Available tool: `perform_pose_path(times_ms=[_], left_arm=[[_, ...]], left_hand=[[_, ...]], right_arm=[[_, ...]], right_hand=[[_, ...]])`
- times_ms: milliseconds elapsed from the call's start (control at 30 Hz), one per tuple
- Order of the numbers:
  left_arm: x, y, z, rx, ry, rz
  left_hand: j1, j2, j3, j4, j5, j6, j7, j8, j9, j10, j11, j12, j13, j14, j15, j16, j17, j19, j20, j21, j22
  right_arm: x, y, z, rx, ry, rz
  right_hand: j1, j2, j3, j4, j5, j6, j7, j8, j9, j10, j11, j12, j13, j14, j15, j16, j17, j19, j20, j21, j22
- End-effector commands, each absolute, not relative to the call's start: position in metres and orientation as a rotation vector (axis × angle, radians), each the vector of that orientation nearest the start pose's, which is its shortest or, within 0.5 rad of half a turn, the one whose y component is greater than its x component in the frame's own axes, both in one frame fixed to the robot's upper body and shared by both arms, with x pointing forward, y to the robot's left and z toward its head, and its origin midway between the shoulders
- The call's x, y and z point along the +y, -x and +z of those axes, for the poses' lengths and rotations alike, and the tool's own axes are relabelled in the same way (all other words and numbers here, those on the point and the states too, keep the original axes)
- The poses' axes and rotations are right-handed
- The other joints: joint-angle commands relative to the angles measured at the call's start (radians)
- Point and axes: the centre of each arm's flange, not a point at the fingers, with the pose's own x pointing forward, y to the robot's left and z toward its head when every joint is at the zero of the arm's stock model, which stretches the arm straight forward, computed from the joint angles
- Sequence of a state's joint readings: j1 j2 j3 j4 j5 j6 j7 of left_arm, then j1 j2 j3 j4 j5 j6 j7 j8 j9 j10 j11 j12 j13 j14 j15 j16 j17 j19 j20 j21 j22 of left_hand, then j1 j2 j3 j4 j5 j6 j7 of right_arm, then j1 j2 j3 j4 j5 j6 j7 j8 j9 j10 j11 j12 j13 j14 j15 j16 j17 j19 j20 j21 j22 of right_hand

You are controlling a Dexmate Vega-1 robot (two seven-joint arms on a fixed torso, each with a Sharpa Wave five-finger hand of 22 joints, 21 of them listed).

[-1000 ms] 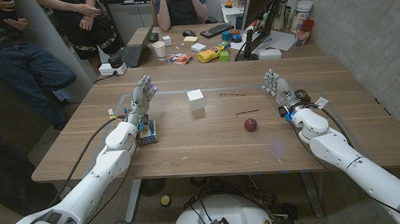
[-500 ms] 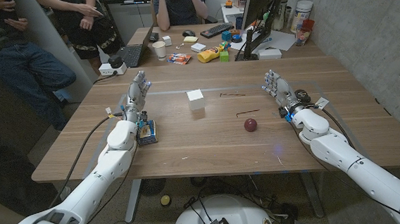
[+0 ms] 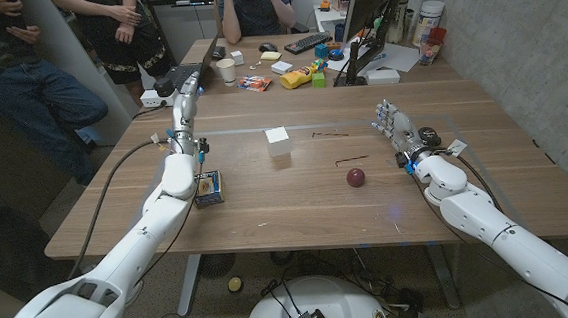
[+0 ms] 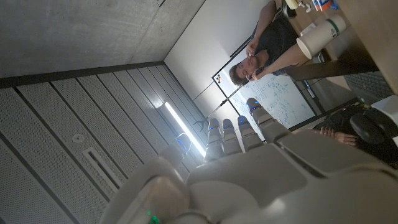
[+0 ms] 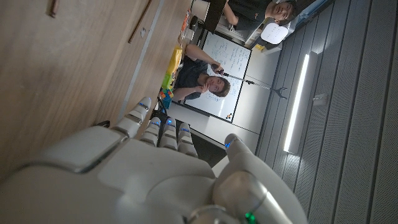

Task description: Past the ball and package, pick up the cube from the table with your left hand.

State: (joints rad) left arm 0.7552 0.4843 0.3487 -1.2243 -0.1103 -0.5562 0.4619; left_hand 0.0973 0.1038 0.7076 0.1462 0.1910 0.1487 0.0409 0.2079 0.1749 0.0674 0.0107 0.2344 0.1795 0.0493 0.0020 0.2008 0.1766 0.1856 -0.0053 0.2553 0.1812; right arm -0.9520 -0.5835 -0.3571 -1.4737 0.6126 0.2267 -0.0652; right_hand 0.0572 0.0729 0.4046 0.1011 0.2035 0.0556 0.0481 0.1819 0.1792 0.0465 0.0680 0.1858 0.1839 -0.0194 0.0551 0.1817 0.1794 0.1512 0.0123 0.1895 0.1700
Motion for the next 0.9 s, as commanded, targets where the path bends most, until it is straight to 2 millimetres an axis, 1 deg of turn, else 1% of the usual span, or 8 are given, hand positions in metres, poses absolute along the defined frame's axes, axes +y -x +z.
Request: perform_pose_path(times_ms=[33,200,467,600,633,667,767,900], left_arm=[[0.306,-0.605,0.084,-1.161,-0.389,0.385],[0.304,-0.601,0.092,-1.195,-0.402,0.423],[0.298,-0.597,0.110,-1.251,-0.499,0.492],[0.291,-0.597,0.127,-1.293,-0.573,0.501],[0.291,-0.597,0.127,-1.294,-0.573,0.501],[0.287,-0.598,0.133,-1.309,-0.595,0.496],[0.281,-0.600,0.142,-1.337,-0.624,0.493],[0.273,-0.601,0.152,-1.372,-0.666,0.472]], left_hand=[[0.012,0.097,0.016,-0.002,-0.005,0.014,0.000,0.003,0.004,0.010,0.000,0.001,0.004,0.010,0.003,0.002,-0.001,0.004,0.004,0.004,0.003],[0.021,0.098,0.030,-0.004,-0.006,0.020,-0.001,0.002,0.004,0.017,-0.003,0.001,0.004,0.012,-0.003,0.000,0.000,0.000,0.001,0.000,0.003],[0.036,0.096,0.050,-0.009,-0.008,0.024,-0.012,-0.003,0.005,0.016,-0.008,-0.006,0.005,0.009,-0.009,-0.006,0.000,-0.018,0.006,-0.010,0.002],[0.046,0.094,0.060,-0.016,-0.010,0.032,-0.015,-0.004,0.005,0.015,-0.016,-0.009,0.005,0.008,-0.012,-0.009,-0.001,-0.022,0.017,-0.014,0.001],[0.050,0.093,0.063,-0.019,-0.011,0.033,-0.016,-0.005,0.005,0.015,-0.018,-0.010,0.005,0.009,-0.012,-0.010,-0.002,-0.022,0.026,-0.015,0.001],[0.054,0.093,0.065,-0.021,-0.012,0.033,-0.019,-0.006,0.005,0.015,-0.018,-0.012,0.005,0.009,-0.016,-0.010,-0.001,-0.024,0.042,-0.017,0.001],[0.059,0.092,0.066,-0.024,-0.013,0.035,-0.022,-0.007,0.005,0.015,-0.024,-0.013,0.005,0.009,-0.018,-0.010,0.000,-0.024,0.048,-0.017,0.001],[0.063,0.093,0.067,-0.026,-0.014,0.035,-0.027,-0.009,0.006,0.016,-0.024,-0.014,0.006,0.009,-0.020,-0.010,0.001,-0.020,0.049,-0.017,0.001]], right_arm=[[-0.288,-0.628,-0.044,-0.565,0.012,0.182],[-0.289,-0.630,-0.043,-0.566,0.010,0.183],[-0.290,-0.634,-0.041,-0.569,0.009,0.186],[-0.291,-0.636,-0.041,-0.570,0.006,0.188],[-0.291,-0.636,-0.041,-0.570,0.006,0.189],[-0.291,-0.636,-0.041,-0.570,0.005,0.186],[-0.293,-0.637,-0.041,-0.570,0.002,0.182],[-0.294,-0.638,-0.041,-0.573,0.001,0.181]], right_hand=[[0.000,0.008,0.000,0.003,0.007,0.002,0.007,0.007,0.005,0.004,0.003,0.009,0.003,-0.001,-0.001,0.009,0.002,0.004,-0.008,0.007,0.004],[-0.003,0.006,-0.002,0.004,0.006,0.002,0.009,0.007,0.005,0.004,0.003,0.008,0.003,0.000,-0.003,0.009,0.002,0.004,-0.011,0.007,0.004],[-0.005,0.005,-0.004,0.006,0.006,0.002,0.010,0.007,0.005,0.005,0.004,0.009,0.003,0.001,-0.005,0.009,0.002,0.005,-0.014,0.007,0.004],[-0.007,0.004,-0.005,0.007,0.006,0.001,0.011,0.007,0.005,0.004,0.003,0.008,0.003,0.001,-0.005,0.009,0.002,0.006,-0.015,0.007,0.004],[-0.007,0.004,-0.005,0.007,0.006,0.002,0.011,0.007,0.005,0.005,0.003,0.008,0.003,0.001,-0.005,0.009,0.002,0.006,-0.015,0.007,0.004],[-0.007,0.004,-0.006,0.007,0.006,0.002,0.011,0.007,0.005,0.004,0.003,0.008,0.003,0.001,-0.005,0.009,0.002,0.005,-0.014,0.007,0.004],[-0.008,0.004,-0.007,0.008,0.007,0.001,0.011,0.007,0.005,0.004,0.005,0.008,0.003,0.001,-0.005,0.008,0.002,0.005,-0.015,0.007,0.004],[-0.009,0.003,-0.007,0.009,0.007,0.001,0.012,0.007,0.005,0.004,0.006,0.008,0.003,0.001,-0.004,0.008,0.002,0.005,-0.016,0.007,0.004]])
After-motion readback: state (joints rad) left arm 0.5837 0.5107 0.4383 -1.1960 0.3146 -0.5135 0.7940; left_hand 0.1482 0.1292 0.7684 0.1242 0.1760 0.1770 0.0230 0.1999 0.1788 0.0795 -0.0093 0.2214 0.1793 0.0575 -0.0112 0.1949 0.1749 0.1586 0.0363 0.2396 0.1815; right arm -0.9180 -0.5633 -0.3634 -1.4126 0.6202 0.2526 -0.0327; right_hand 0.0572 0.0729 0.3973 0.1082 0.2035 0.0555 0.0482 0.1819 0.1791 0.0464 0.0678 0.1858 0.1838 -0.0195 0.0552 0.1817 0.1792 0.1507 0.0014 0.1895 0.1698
